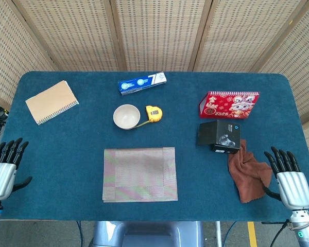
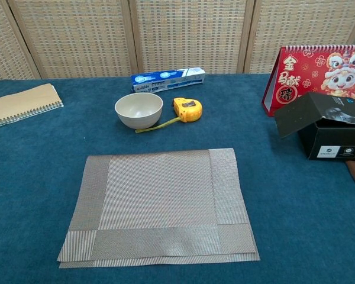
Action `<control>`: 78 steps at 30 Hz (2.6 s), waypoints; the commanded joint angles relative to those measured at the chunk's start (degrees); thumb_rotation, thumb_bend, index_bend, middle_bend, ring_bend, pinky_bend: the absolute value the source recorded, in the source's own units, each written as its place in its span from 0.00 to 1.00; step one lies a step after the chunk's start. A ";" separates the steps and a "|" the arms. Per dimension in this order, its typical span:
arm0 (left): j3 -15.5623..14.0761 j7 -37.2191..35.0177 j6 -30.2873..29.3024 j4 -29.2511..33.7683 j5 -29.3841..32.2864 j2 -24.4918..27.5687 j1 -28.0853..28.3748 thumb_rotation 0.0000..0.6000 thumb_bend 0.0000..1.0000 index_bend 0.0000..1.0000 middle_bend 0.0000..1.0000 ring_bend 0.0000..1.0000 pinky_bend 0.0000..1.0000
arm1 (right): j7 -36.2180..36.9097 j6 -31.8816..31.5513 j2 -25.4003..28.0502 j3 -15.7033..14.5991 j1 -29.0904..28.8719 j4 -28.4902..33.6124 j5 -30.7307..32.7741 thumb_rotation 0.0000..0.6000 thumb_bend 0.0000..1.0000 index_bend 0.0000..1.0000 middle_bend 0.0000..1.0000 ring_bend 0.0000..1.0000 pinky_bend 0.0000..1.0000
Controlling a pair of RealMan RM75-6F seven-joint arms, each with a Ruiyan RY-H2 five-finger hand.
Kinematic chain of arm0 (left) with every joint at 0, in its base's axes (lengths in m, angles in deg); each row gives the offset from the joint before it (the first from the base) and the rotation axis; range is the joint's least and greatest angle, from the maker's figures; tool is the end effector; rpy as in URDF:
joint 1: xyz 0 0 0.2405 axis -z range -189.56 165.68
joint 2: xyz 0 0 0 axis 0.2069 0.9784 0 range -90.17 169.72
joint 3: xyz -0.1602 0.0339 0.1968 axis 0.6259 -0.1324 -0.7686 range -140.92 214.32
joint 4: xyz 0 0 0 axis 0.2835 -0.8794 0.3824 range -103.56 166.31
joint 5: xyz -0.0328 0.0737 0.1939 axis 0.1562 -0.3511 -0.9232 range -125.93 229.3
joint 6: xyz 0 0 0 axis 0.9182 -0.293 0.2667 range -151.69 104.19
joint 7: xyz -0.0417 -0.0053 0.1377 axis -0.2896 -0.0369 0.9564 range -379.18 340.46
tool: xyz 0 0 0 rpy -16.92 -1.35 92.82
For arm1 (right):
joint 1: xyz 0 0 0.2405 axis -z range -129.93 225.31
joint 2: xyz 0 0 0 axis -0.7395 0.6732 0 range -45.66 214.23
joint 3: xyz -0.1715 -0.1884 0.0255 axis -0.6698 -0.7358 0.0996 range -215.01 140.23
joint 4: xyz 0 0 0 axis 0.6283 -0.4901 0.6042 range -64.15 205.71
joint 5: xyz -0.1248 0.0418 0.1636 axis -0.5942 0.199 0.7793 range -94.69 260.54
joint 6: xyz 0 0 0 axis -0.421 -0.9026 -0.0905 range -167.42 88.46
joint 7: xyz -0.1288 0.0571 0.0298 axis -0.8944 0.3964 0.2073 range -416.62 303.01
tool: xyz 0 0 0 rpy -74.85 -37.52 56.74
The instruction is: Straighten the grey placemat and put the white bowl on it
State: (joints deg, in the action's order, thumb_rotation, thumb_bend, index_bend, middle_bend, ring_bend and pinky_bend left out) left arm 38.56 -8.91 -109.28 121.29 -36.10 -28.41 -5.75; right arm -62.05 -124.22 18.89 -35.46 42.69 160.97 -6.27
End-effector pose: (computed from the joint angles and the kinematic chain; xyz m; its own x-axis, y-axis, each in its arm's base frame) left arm -0.3054 0.1845 0.1369 0.5344 -0.0059 0.8452 0.8434 -0.0616 -0.5337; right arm -0.3105 -0.1785 0.1492 0.4963 -0.0160 0.8680 -0.8667 -0.0673 0.4943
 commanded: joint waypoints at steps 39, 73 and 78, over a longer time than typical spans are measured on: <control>16.67 28.97 29.21 -17.87 27.24 -30.13 35.55 1.00 0.30 0.31 0.00 0.00 0.00 | 11.49 6.20 3.21 1.78 -1.73 -1.19 6.03 1.00 0.09 0.13 0.00 0.00 0.00; 14.73 24.51 30.19 -45.96 27.30 -47.74 46.03 1.00 0.83 0.68 0.00 0.00 0.00 | 17.36 6.34 4.38 2.12 -1.97 -1.62 5.55 1.00 0.08 0.15 0.00 0.00 0.00; 13.85 22.70 27.91 -43.96 25.72 -45.30 43.93 1.00 0.84 0.70 0.00 0.00 0.00 | 17.03 6.07 4.52 1.83 -1.87 -1.17 5.02 1.00 0.08 0.15 0.00 0.00 0.00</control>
State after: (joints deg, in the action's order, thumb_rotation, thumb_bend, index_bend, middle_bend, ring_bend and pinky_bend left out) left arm 52.71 14.25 -80.88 76.78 -9.99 -74.27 38.63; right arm -45.00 -118.13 23.39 -33.61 40.80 159.77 -1.23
